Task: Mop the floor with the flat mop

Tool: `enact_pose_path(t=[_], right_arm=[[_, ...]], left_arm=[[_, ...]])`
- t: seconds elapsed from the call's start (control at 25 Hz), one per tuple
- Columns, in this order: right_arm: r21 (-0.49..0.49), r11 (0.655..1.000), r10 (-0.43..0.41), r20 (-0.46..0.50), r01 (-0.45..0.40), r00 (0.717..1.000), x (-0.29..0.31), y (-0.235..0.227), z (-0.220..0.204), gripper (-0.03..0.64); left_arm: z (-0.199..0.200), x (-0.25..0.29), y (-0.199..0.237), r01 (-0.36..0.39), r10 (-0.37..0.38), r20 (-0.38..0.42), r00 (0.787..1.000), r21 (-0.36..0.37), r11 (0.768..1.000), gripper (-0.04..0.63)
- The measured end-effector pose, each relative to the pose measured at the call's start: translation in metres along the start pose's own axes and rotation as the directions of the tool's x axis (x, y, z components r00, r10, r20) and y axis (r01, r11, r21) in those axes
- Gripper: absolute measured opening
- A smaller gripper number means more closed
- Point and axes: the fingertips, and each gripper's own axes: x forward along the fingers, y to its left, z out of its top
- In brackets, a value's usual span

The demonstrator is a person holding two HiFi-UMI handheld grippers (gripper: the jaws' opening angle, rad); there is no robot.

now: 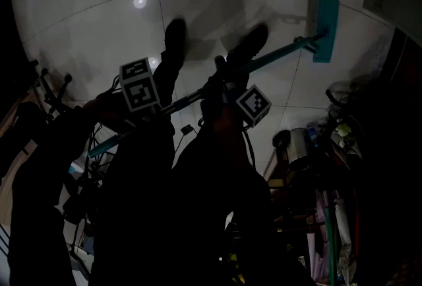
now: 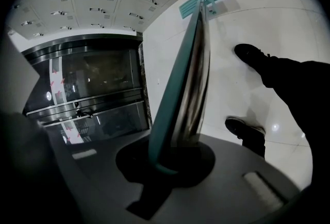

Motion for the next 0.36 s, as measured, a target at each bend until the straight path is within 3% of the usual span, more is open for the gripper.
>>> enact_pose_path(t=[0.36], right_arm=[[0.013,1.000,-0.009,0.033,0.009,0.999,-0.007,-0.003,0.012,0.029]], left_arm=[[0.008,0.001,-0.002,0.001,-0.001,-0.023,1.000,0.002,1.000,0.025]])
